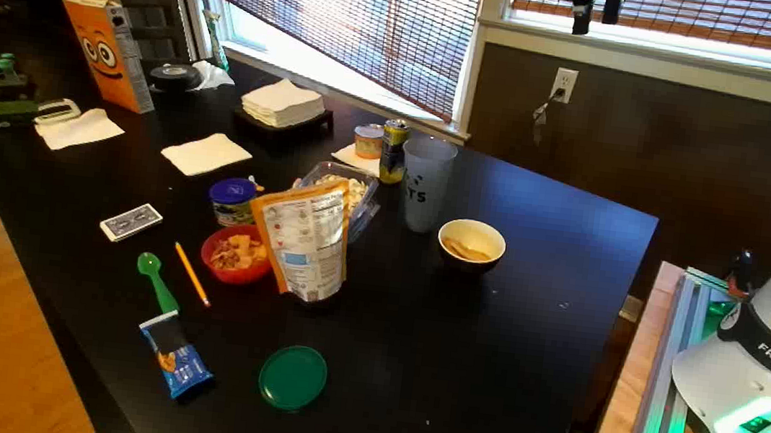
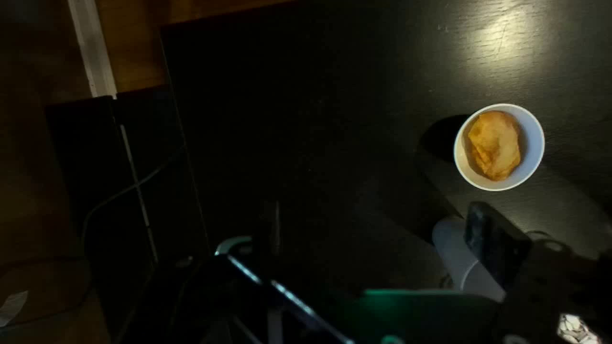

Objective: Pour the contents in the grey cup in the clear bowl.

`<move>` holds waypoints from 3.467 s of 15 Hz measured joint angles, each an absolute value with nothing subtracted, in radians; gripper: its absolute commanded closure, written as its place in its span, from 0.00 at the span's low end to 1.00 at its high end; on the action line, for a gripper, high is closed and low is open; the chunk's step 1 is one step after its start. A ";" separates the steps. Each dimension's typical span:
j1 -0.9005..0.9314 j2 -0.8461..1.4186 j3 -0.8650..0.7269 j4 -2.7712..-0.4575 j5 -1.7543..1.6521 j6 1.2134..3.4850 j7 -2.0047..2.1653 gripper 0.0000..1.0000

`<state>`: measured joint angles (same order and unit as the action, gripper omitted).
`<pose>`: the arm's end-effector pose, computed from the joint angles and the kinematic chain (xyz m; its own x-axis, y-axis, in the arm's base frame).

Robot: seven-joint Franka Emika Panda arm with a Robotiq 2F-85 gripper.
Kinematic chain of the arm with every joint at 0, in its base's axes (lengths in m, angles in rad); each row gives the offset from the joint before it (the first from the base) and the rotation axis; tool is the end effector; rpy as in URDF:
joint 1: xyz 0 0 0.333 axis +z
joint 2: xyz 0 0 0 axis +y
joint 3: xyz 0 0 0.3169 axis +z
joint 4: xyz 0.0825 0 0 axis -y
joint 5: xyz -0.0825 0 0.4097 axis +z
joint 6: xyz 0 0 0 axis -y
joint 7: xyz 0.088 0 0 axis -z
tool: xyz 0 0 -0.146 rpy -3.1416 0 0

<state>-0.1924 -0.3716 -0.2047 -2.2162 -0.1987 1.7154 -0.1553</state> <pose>0.4026 -0.2013 0.4678 0.9708 -0.1852 -0.1525 -0.1722 -0.9805 0.0943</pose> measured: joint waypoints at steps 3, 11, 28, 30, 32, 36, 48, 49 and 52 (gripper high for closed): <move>-0.192 -0.372 -0.205 -2.216 -0.199 1.715 -0.155 0.00; -0.192 -0.369 -0.206 -2.216 -0.197 1.715 -0.155 0.00; -0.185 0.128 -0.224 -2.193 0.060 2.230 -1.101 0.00; -0.211 0.158 -0.203 -2.191 0.164 2.266 -1.246 0.00; -0.242 0.185 -0.179 -2.187 0.282 2.283 -1.395 0.00; -0.308 0.251 -0.136 -2.157 0.480 2.234 -1.681 0.00; -0.399 0.475 -0.095 -1.998 0.747 1.894 -2.026 0.00; -0.399 0.484 -0.095 -1.998 0.766 1.894 -2.035 0.00; -0.398 0.517 -0.095 -1.997 0.829 1.895 -2.066 0.00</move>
<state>-0.3983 0.5167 -0.0948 -1.9972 0.8288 1.8948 -2.0656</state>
